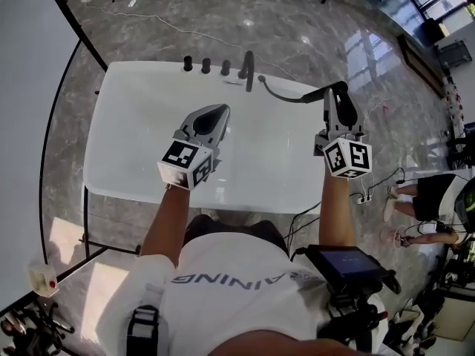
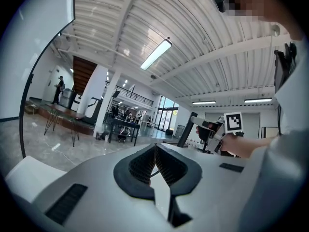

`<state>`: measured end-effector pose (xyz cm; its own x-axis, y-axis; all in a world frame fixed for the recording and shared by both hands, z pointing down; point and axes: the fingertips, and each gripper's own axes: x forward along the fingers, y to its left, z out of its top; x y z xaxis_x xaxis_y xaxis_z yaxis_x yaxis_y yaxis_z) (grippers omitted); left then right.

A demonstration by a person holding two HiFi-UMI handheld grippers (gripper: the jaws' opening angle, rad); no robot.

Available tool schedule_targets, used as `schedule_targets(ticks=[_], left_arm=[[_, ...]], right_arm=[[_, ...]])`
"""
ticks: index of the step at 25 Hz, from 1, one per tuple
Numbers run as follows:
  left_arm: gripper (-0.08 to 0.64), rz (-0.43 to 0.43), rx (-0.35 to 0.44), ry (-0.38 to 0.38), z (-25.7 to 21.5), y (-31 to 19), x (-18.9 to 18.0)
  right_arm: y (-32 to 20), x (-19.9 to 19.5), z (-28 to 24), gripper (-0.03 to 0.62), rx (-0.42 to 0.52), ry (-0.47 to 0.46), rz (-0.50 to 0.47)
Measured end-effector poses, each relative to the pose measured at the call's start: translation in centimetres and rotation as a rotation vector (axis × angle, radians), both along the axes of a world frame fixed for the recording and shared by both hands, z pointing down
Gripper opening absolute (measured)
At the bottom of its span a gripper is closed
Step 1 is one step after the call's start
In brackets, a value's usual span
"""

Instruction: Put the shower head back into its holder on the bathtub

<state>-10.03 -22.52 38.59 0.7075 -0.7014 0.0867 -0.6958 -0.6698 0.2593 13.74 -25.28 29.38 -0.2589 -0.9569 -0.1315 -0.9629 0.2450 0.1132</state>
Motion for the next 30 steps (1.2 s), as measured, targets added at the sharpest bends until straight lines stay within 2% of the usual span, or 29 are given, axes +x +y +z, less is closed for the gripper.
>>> schedule_targets(ticks=[10, 20, 30], left_arm=[[0.014, -0.012, 0.038, -0.089, 0.0, -3.7, -1.5], [0.014, -0.062, 0.004, -0.114, 1.6, -7.5, 1.7], [0.014, -0.099, -0.022, -0.135, 5.9, -12.5, 4.2]], right_arm=[[-6.9, 0.0, 4.3, 0.123, -0.038, -0.042, 0.013], [-14.0, 4.5, 8.1, 0.123, -0.072, -0.095, 0.007], [-21.0, 6.4, 16.5, 0.123, -0.164, -0.106, -0.034]])
